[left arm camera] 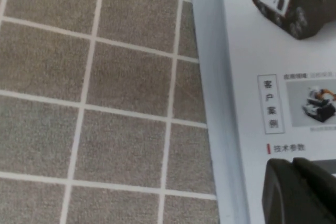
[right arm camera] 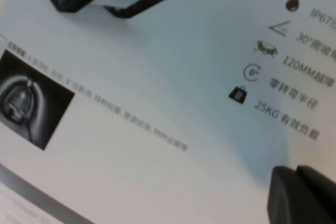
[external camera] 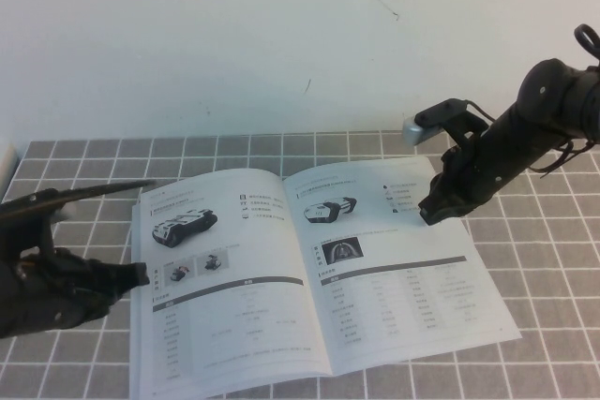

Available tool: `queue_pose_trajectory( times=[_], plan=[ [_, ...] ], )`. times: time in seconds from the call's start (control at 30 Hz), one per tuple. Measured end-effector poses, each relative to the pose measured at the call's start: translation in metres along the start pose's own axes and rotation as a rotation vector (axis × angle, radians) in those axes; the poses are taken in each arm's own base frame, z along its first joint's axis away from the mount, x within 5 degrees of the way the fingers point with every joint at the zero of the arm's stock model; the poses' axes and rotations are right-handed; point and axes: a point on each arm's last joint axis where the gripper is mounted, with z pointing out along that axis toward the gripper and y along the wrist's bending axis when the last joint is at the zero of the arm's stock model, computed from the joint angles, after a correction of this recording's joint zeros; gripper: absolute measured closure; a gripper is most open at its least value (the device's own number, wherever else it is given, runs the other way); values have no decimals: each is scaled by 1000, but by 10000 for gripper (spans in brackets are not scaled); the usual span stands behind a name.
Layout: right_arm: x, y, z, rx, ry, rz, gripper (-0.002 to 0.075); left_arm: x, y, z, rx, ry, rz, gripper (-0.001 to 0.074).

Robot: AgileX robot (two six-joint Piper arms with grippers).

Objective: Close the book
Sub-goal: 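Close the open booklet and leave it lying on the table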

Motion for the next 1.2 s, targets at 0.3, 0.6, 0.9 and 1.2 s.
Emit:
queue_pose_trajectory(
  times=[0.3, 0.6, 0.9, 1.2],
  plan=[
    [5, -3, 5, 18, 45, -34, 729, 7, 14, 35, -86, 51, 23, 738],
    [5, -4, 10, 5, 55, -28, 729, -4, 11, 49, -83, 51, 44, 738],
    [5, -4, 10, 3, 57, -28, 729, -12, 8, 48, -81, 19, 81, 738],
    [-7, 1, -5, -24, 9, -50, 729, -11, 8, 49, -76, 31, 95, 738]
  ],
)
